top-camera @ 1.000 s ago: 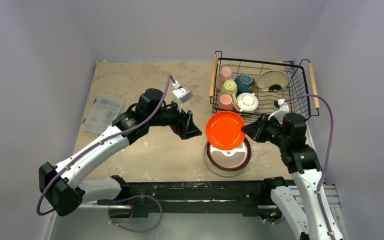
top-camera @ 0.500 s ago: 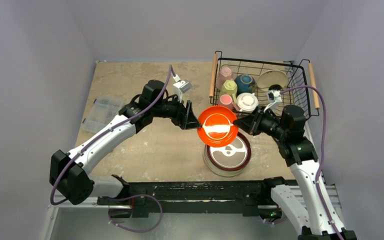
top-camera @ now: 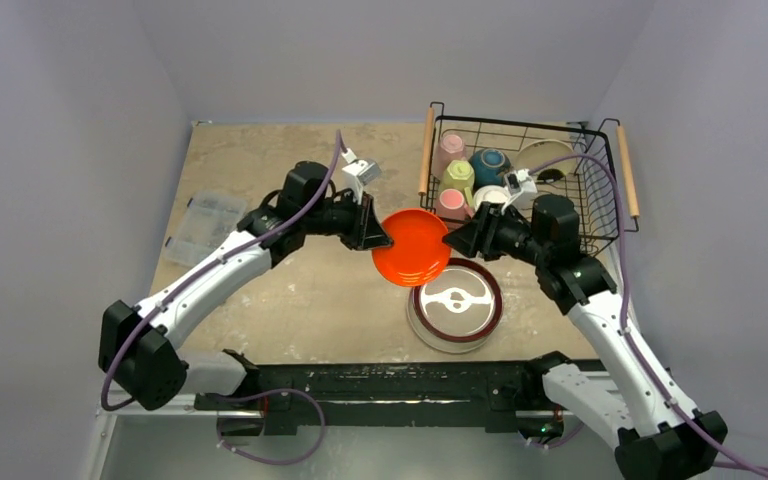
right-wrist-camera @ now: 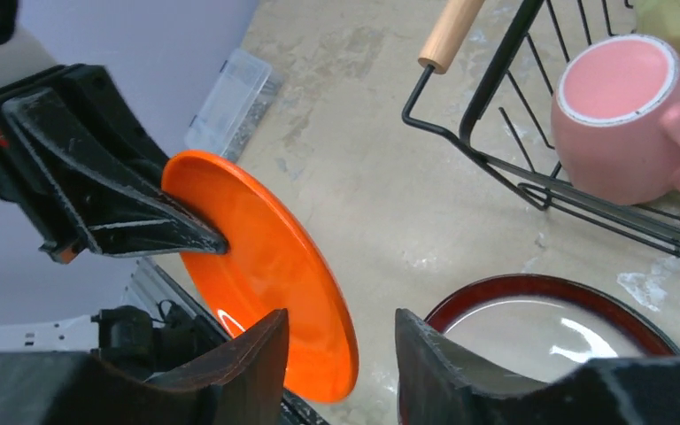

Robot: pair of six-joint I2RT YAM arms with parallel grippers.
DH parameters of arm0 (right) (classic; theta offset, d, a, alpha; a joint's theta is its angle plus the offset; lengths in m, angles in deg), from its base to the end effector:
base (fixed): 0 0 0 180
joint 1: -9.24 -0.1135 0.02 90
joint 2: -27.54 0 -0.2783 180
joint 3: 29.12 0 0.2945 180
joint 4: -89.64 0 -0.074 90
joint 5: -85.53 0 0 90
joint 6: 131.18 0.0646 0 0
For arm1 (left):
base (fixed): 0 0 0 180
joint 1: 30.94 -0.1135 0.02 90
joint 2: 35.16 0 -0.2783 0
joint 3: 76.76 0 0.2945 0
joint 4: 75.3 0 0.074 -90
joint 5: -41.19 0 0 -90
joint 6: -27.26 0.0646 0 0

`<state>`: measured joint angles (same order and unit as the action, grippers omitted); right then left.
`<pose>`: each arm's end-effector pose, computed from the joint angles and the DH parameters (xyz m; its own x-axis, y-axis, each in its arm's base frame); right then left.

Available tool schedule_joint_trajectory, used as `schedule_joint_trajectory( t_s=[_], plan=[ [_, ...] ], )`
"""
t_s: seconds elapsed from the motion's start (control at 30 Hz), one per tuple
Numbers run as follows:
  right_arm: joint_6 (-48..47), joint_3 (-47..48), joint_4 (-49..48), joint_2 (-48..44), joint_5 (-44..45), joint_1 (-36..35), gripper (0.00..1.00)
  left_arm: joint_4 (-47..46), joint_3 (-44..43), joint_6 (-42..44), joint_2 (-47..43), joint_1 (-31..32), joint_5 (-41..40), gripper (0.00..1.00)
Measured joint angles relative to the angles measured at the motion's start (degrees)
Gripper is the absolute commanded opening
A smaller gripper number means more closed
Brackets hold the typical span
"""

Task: Load the mixed dishes into the dish rack
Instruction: Insert the plate into the dish rack.

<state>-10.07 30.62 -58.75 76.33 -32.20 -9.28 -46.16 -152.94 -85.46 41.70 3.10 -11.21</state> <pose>0.2261 0.1074 0.3325 -0.6450 0.2663 -0.7163 -0.4213 0.6581 0.6240 0.2761 -0.2341 0.3188 -0.7208 0.1176 -0.6831 0.6545 0.4398 -0.6150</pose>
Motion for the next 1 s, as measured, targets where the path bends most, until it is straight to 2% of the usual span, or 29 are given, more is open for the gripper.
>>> schedule_joint_trajectory(
  t_s=[0.03, 0.07, 0.1, 0.2, 0.3, 0.47, 0.53, 0.73, 0.83, 0.87, 0.9, 1.0],
  plan=[
    [0.13, 0.85, 0.79, 1.07, 1.42, -0.2, 0.88, 0.24, 0.48, 1.05, -1.16, 0.11, -2.58, 0.0],
    [0.28, 1.88, 1.79, 2.16, 3.04, -0.33, 0.97, 0.26, 1.18, 2.14, -2.51, 0.09, -4.98, 0.0],
    [0.55, 2.82, 2.62, 3.13, 4.55, -0.37, 0.99, -0.39, 2.56, 3.48, -4.59, 0.09, -8.02, 0.0],
    [1.81, 4.63, 2.99, 5.66, 5.95, -0.24, 0.99, -3.54, 7.82, 7.08, -11.89, 0.04, -15.15, 0.0],
    [6.56, 4.63, 1.64, 8.72, 2.99, 0.66, 0.99, -8.37, 12.7, 10.67, -18.27, 0.04, -20.22, 0.0],
    [15.76, 4.26, -3.87, 18.6, -6.32, 1.46, 0.95, -16.98, 18.67, 16.35, -22.91, 0.04, -26.43, 0.0],
    [20.35, 2.4, -6.84, 20.63, -6.97, 0.59, 0.94, -18.05, 19.69, 17.49, -23.5, 0.04, -28.37, 0.0],
    [32.61, -1.27, -11.96, 14.43, -1.57, -6.43, 0.86, -20.63, 20.63, 19.34, -24.87, -0.07, -30.16, 0.0],
    [29.03, 2.51, -11.8, 13.94, 2.45, -7.89, 0.85, -21.0, 20.5, 18.6, -24.55, -0.61, -26.4, 0.0],
    [26.4, 3.96, -11.28, 14.27, 4.24, -8.5, 0.81, -20.72, 20.22, 18.14, -24.09, -0.81, -24.94, 0.0],
    [21.94, 5.62, -10.99, 14.51, 6.45, -9.51, 0.77, -20.31, 19.54, 17.44, -23.23, -1.11, -22.91, 0.0],
    [6.69, 7.28, -10.84, 13.75, 8.85, -12.35, 0.72, -19.34, 17.16, 15.28, -20.11, -2.23, -16.83, 0.0]
  ],
)
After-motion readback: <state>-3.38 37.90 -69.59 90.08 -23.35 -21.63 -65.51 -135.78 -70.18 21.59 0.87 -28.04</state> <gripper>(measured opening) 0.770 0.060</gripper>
